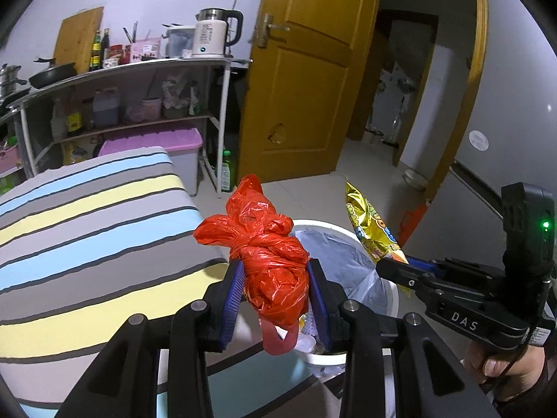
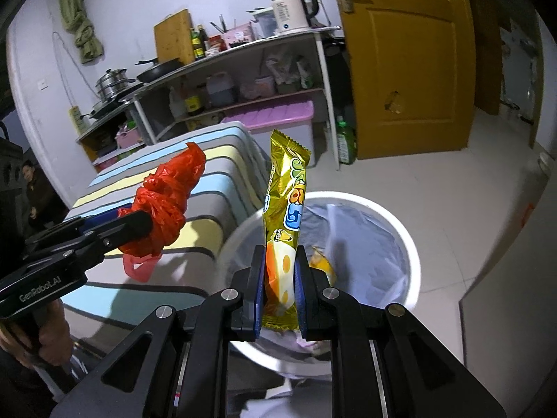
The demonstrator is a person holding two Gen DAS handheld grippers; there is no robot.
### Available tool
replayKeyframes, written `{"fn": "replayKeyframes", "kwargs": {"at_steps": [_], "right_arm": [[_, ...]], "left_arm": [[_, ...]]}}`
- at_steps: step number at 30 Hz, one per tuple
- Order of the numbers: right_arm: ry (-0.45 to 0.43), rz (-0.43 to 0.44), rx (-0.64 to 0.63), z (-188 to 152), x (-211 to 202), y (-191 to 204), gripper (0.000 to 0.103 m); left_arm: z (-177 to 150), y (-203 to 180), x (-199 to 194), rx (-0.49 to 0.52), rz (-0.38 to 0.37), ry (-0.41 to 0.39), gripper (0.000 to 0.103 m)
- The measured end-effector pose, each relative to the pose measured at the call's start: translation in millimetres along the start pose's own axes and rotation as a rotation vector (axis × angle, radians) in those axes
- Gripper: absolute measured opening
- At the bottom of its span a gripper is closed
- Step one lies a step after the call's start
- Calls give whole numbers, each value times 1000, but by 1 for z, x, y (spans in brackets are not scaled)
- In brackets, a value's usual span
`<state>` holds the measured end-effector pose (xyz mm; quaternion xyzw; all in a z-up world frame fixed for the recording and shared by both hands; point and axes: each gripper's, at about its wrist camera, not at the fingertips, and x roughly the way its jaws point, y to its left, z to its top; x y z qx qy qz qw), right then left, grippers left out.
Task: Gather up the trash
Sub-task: 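Carry the red bag and yellow wrapper over the trash bin with both tools, then open both tools to drop the red bag and yellow wrapper into the bin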
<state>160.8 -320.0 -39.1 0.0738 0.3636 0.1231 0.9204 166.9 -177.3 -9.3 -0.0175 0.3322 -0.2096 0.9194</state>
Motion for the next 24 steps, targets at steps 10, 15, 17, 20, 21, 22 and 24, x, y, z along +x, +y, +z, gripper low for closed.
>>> {"fn": "replayKeyframes", "kwargs": {"at_steps": [10, 15, 17, 20, 21, 22, 24], "right_arm": [[29, -27, 29, -4, 12, -24, 16], [44, -30, 43, -5, 19, -31, 16], [50, -33, 45, -6, 21, -34, 16], [56, -37, 42, -8, 25, -37, 23], [58, -38, 40, -8, 27, -37, 26], [60, -39, 37, -9, 28, -37, 26], [62, -40, 31, -9, 29, -37, 26]], "left_arm": [[5, -8, 33, 14, -28, 46, 37], [4, -9, 51, 13, -42, 77, 38], [3, -8, 57, 4, -47, 90, 38], [2, -5, 66, -6, -45, 104, 38], [2, -5, 67, -9, -47, 108, 38], [1, -4, 68, -11, -49, 111, 38], [1, -2, 70, -13, -50, 113, 38]]}}
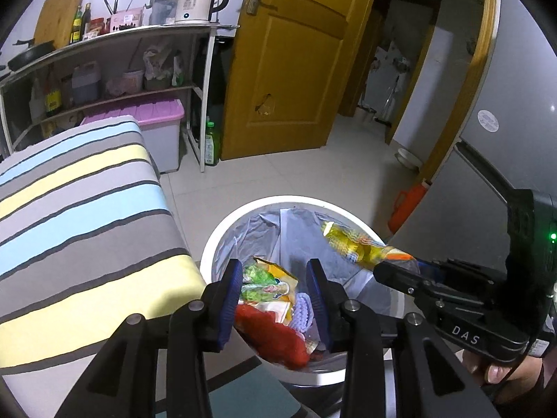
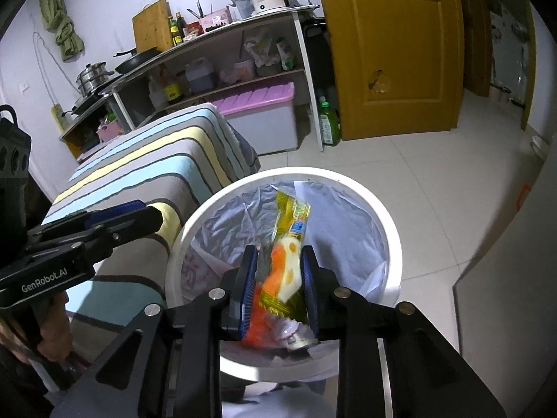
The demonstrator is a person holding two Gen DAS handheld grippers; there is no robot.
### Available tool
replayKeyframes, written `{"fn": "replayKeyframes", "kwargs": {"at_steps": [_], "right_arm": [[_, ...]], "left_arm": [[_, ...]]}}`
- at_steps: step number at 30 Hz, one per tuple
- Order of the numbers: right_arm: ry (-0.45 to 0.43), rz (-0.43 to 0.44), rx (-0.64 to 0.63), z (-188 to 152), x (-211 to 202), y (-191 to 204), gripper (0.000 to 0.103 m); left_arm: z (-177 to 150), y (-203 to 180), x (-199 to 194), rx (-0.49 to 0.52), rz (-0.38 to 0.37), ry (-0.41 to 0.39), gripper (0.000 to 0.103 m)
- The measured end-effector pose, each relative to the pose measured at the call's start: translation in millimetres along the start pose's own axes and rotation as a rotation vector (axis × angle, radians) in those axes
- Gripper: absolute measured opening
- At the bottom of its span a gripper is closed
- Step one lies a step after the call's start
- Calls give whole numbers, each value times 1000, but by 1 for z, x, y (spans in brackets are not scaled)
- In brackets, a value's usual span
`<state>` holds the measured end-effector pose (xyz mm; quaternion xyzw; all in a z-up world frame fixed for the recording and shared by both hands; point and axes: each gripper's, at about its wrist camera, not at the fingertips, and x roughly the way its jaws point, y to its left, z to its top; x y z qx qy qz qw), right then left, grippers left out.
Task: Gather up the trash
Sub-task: 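Open both tools to drop the red bag and yellow wrapper into the bin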
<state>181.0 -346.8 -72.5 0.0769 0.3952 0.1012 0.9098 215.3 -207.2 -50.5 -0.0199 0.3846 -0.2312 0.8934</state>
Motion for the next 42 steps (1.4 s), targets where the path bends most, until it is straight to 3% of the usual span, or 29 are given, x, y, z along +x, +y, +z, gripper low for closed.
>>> {"fn": "replayKeyframes", "kwargs": {"at_steps": [7, 24, 29, 31, 32, 33, 42], "right_arm": [[-15, -4, -12, 3, -7, 7, 26], [-68, 6, -112, -2, -47, 58, 26], [-50, -25, -106, -3, -35, 52, 27], [-49, -24, -100, -4, -32, 50, 33], [-50, -24, -92, -4, -31, 49, 45], [-55, -21, -88, -3, -31, 49, 50], [-80, -20, -111, -1, -41, 54, 50]], "left_arm": [[-1, 2, -9, -1, 5, -27, 38], [-21, 14, -86, -26, 40, -136, 38], [-25, 17, -104, -31, 44, -159, 38], [-26, 20, -107, -34, 49, -162, 38], [-25, 21, -107, -36, 50, -162, 38], [-24, 21, -107, -38, 52, -162, 38], [-24, 18, -103, -26, 45, -156, 38]]}}
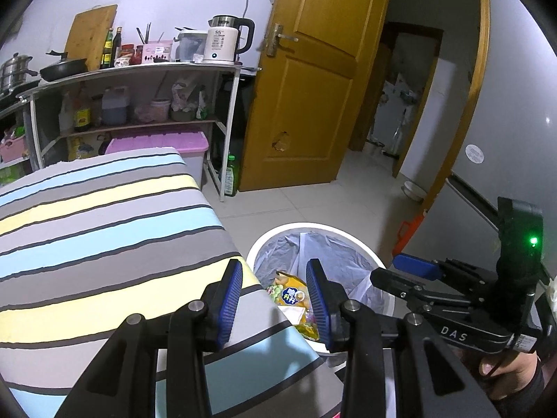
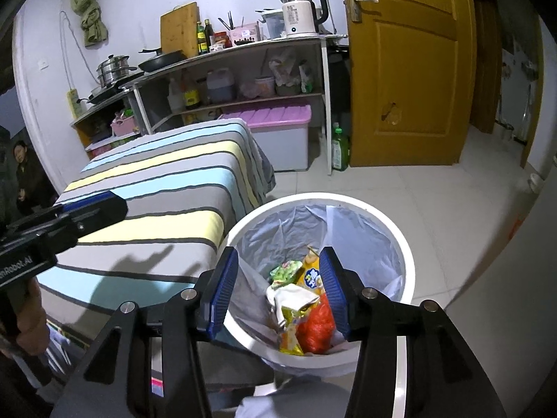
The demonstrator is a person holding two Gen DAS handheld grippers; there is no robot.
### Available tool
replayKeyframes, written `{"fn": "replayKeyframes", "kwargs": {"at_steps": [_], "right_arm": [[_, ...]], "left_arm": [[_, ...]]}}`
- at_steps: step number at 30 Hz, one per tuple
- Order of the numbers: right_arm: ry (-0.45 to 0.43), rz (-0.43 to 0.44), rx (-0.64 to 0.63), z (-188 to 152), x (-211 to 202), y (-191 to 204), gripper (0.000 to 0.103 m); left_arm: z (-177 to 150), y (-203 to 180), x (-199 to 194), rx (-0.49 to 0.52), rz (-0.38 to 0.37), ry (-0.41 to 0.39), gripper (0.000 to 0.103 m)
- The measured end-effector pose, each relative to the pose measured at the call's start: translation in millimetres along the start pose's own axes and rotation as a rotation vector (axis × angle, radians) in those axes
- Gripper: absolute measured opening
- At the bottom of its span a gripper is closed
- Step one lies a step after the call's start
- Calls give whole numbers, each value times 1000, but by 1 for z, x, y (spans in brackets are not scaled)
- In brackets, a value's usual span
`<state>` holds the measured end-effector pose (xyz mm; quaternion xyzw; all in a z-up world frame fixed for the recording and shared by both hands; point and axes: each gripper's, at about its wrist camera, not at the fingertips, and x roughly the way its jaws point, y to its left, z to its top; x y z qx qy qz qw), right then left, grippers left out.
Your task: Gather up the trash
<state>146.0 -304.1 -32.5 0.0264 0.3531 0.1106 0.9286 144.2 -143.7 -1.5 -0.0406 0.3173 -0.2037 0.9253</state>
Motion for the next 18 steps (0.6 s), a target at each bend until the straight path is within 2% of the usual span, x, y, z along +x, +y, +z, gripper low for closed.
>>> {"fn": "replayKeyframes", "kwargs": {"at_steps": [6, 18], "right_arm": [[-29, 10, -14, 1, -18, 13, 50], [-67, 40, -40, -17, -52, 50, 50]], "left_arm": [[-4, -2, -7, 20, 13, -14, 38], [-30, 9, -58, 17, 88, -58, 38]]}}
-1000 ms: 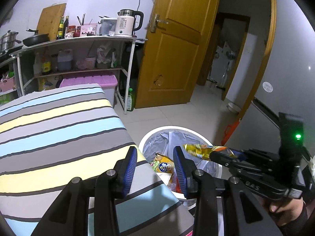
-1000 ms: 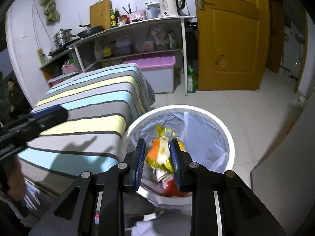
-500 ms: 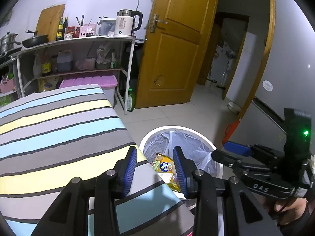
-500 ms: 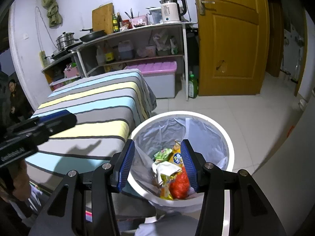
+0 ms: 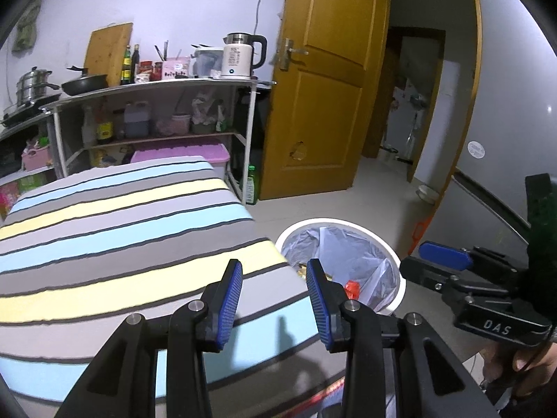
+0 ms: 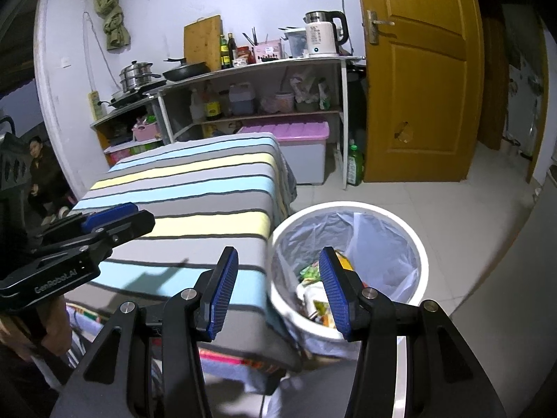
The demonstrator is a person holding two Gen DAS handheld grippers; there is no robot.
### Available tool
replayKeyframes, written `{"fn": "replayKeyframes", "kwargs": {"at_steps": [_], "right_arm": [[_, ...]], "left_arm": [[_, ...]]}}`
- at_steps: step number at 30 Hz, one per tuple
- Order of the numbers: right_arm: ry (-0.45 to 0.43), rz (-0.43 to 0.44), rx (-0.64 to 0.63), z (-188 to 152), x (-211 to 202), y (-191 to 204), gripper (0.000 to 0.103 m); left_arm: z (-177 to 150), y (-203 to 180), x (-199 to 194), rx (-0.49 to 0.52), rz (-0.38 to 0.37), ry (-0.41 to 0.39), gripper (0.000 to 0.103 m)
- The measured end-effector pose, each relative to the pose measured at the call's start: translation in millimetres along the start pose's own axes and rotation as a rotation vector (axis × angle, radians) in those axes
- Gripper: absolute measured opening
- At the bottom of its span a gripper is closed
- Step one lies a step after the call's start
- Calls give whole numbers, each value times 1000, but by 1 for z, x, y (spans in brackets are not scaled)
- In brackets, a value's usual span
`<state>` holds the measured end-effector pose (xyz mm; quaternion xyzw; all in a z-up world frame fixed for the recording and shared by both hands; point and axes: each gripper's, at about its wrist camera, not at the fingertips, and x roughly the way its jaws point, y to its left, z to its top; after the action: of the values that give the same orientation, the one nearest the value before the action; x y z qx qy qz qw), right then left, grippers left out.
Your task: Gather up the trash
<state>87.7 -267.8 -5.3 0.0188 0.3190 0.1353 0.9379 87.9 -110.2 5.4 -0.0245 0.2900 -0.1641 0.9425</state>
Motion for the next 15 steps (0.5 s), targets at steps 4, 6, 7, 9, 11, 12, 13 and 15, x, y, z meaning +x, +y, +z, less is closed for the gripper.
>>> {"fn": "replayKeyframes", "kwargs": {"at_steps": [4, 6, 7, 9, 11, 12, 13, 15], "right_arm": [[-11, 4, -10, -9, -12, 14, 50], [-11, 9, -20, -16, -17, 21, 50], [-10, 13, -24, -18, -19, 23, 50], [-11, 18, -26, -22, -22, 26, 50], [-9, 19, -28, -26, -24, 29, 50], [-7, 20, -27, -28, -26, 30, 50], [-5, 22, -26, -29, -26, 30, 50], [-3, 29, -29, -32, -28, 32, 50]], "left_arm": [[-10, 4, -17, -9, 23, -15, 38], [-16, 5, -26, -11, 31, -21, 38], [-18, 6, -30, -12, 35, -24, 38], [-23, 8, -37, -18, 40, -27, 38], [-26, 9, -42, -22, 47, -31, 38], [-28, 9, -45, -22, 55, -34, 38], [-30, 9, -48, -24, 59, -37, 38], [-31, 10, -50, -26, 61, -39, 38]]}}
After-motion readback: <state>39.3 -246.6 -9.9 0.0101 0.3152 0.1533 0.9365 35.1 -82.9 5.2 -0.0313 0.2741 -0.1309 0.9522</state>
